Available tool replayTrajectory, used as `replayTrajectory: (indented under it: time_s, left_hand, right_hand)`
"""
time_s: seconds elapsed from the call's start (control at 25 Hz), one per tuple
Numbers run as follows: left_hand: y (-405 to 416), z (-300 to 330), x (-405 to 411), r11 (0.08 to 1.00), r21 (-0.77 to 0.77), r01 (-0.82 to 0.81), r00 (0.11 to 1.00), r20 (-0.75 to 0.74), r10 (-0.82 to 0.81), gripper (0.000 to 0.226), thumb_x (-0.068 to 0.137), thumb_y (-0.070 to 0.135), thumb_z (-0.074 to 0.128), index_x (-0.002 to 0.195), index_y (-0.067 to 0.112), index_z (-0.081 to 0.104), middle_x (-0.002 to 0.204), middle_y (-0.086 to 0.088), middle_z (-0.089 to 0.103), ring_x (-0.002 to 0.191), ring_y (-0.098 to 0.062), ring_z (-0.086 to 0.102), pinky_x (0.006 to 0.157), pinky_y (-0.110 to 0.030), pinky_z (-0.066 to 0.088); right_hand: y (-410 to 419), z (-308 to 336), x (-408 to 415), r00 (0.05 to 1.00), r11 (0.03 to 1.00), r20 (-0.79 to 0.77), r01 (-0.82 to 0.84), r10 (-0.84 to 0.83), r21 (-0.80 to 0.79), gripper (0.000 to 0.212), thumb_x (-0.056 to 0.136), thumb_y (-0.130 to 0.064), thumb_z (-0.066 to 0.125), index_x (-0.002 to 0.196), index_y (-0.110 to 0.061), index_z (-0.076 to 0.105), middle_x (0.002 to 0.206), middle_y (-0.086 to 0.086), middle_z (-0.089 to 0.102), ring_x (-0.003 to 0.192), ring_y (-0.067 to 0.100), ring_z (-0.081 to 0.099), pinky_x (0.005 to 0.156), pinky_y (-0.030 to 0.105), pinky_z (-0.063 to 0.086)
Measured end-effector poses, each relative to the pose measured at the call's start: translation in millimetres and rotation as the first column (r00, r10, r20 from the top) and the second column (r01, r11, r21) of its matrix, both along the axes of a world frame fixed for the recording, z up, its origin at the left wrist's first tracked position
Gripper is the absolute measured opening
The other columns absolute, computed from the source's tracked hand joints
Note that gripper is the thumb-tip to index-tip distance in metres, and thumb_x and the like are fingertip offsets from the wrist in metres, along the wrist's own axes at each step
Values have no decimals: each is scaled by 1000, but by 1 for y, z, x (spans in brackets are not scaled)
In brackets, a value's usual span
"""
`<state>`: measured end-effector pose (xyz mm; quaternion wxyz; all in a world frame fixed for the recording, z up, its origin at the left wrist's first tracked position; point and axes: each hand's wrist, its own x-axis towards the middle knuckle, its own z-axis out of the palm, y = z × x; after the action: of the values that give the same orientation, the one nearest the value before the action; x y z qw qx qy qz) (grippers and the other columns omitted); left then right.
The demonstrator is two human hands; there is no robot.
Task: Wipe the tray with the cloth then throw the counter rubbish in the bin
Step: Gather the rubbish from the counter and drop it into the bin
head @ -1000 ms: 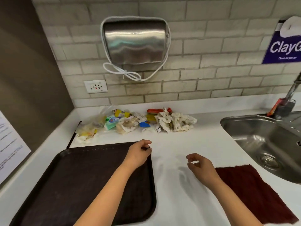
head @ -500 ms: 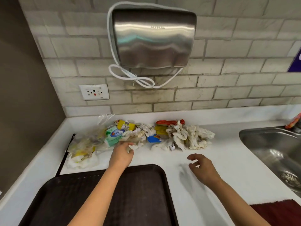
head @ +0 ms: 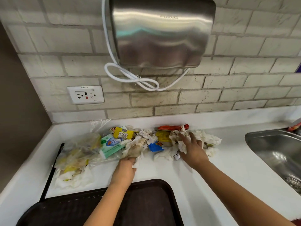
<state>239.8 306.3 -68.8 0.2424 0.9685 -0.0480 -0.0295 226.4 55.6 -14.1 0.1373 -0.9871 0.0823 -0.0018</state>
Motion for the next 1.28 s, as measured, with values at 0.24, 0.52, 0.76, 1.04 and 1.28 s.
replayTrajectory:
  time_s: [0.24,0.52,0.76,1.04,1.28]
  left_hand:
    - [9,11,-13,998,17,-62,994,91,60,31,84,30,57,110,18,67,131,0,41,119,-21,43,97,-28,39]
    - [5,3,-8,995,-39,-96,994,-50,94,34,85,23,62,112,3,63,145,-6,34,121,-24,49,99,-27,40]
    - [15,12,-3,984,-102,-143,990,-16,142,33,80,1,55,109,16,62,125,-9,50,108,-27,55,88,-28,44]
    - [5,12,-15,975,126,-181,983,28,179,31,90,32,50,118,25,62,133,-2,42,120,-25,40,93,-34,43]
    - [-4,8,-9,979,175,-101,991,-68,114,39,87,32,60,122,17,54,128,-6,52,116,-24,51,94,-32,46]
  right_hand:
    - [1,0,21,994,979,-37,105,-100,174,55,85,-15,57,137,-25,42,125,9,55,109,28,54,79,29,47]
    - [1,1,-16,940,916,275,81,-201,393,15,84,-4,55,76,-16,50,84,6,47,74,23,43,52,21,29]
    - [-8,-5,-44,877,798,323,105,-356,594,21,88,-1,47,73,-16,42,62,4,45,55,20,38,48,24,33]
    - [-16,-23,-56,905,861,296,129,-305,492,39,88,2,41,119,-11,60,115,9,55,103,23,53,84,19,37]
    - [-24,-34,-55,891,834,77,384,-447,397,20,82,-12,58,101,-7,52,91,10,58,92,34,54,73,37,47]
